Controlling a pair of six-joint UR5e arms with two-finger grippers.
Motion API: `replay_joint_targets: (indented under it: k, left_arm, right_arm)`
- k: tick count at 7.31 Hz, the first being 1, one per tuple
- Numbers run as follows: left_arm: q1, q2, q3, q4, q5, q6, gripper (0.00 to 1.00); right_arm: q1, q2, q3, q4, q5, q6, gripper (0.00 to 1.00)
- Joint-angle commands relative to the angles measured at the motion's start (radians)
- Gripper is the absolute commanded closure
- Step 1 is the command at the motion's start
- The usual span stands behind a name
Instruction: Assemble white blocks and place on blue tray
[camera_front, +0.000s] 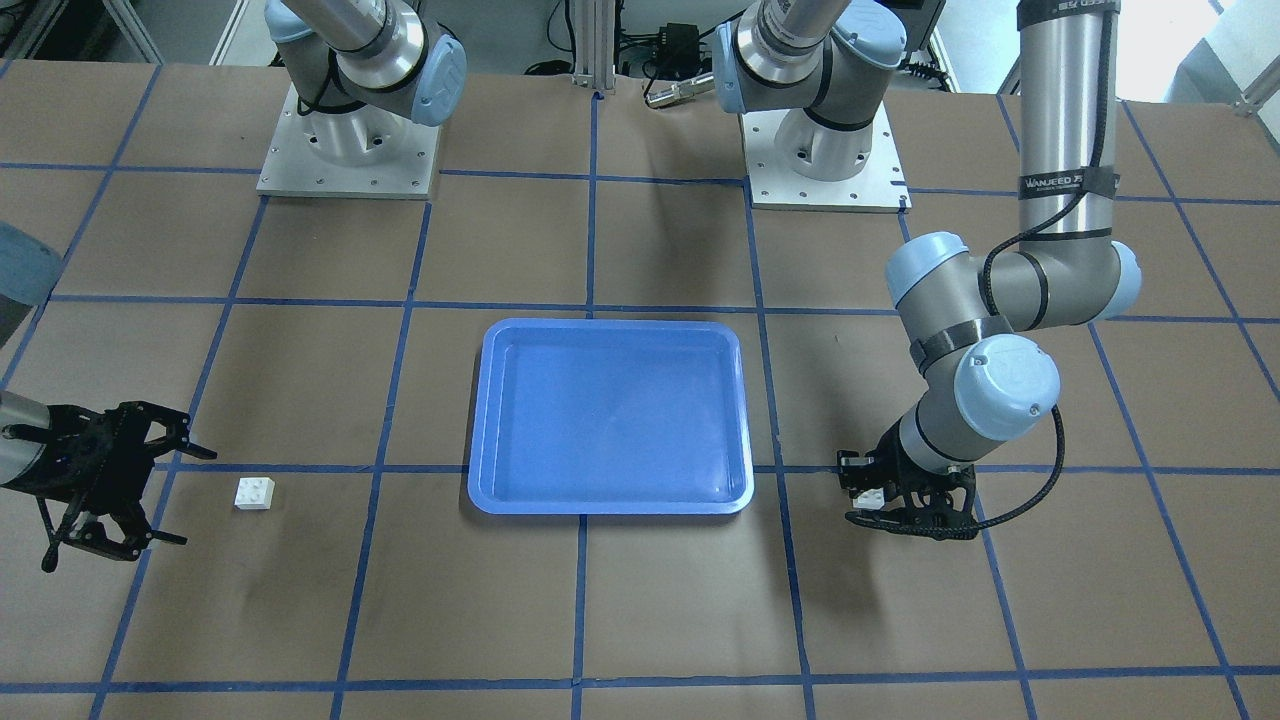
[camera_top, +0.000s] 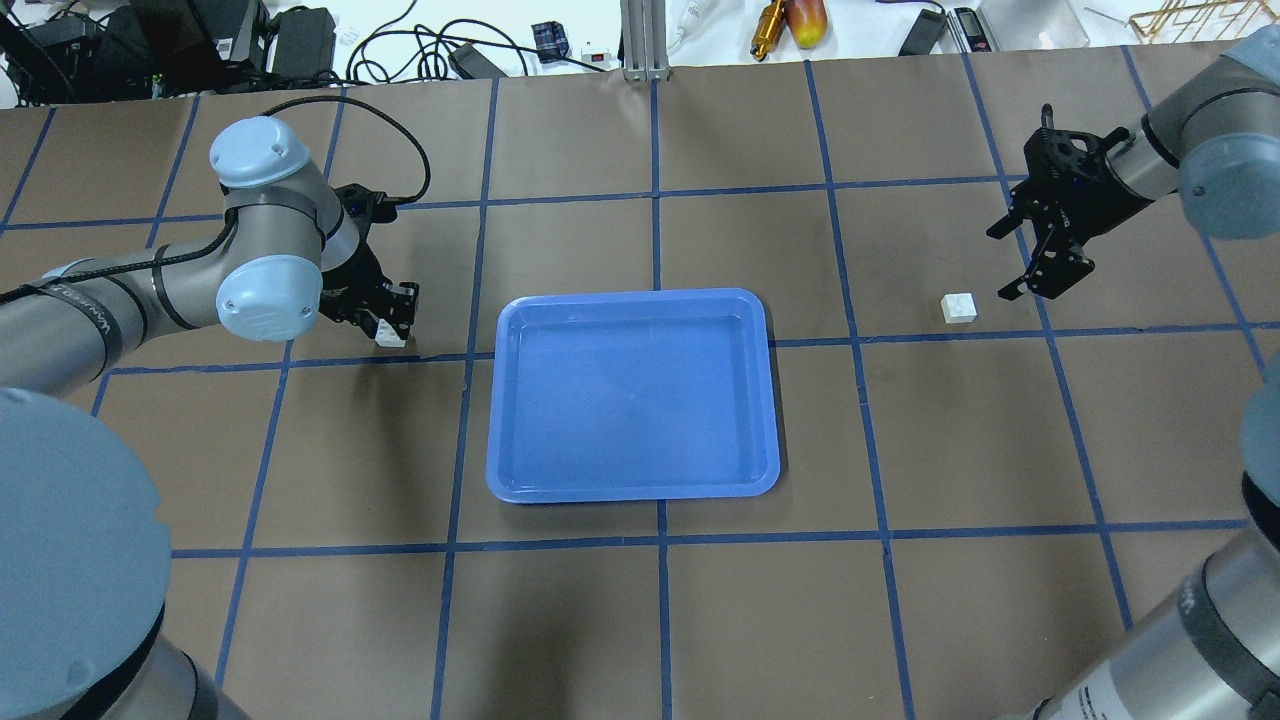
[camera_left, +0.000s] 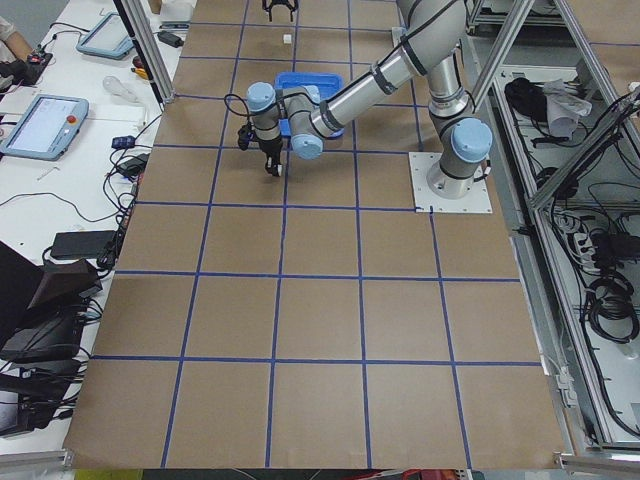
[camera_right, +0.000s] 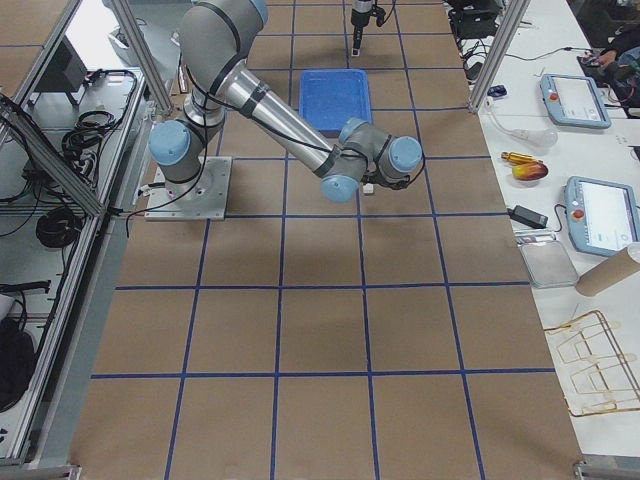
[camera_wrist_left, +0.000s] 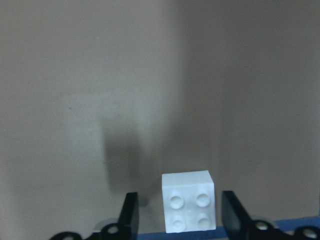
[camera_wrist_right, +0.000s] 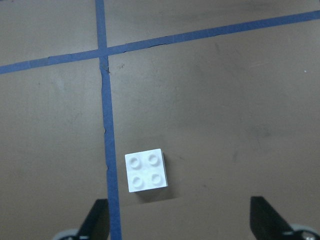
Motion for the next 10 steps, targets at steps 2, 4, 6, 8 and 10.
replay_joint_targets:
  k: [2, 4, 6, 8, 10]
  left_arm:
    - [0.0, 0.008, 0.012, 0.002, -0.002, -0.001, 0.77]
    - [-0.047, 0.041, 0.066, -0.059, 0.0, -0.06, 0.77]
    - [-0.182, 0.078, 0.09, -0.113, -0.002, -0.211, 0.78]
    - [-0.323, 0.098, 0.08, -0.121, -0.045, -0.38, 0.84]
    - [-0.457, 0.087, 0.054, -0.109, -0.045, -0.586, 0.87]
  right_arm:
    - [0.0, 0.041, -0.003, -0.004, 0.003, -0.169, 0.0]
    - [0.012, 0.044, 0.002, 0.002, 0.006, -0.173, 0.0]
    - [0.012, 0.074, 0.002, 0.01, 0.001, -0.171, 0.01]
    - [0.012, 0.081, 0.002, 0.017, 0.003, -0.161, 0.09]
    - [0.012, 0.081, 0.003, 0.019, 0.001, -0.164, 0.23]
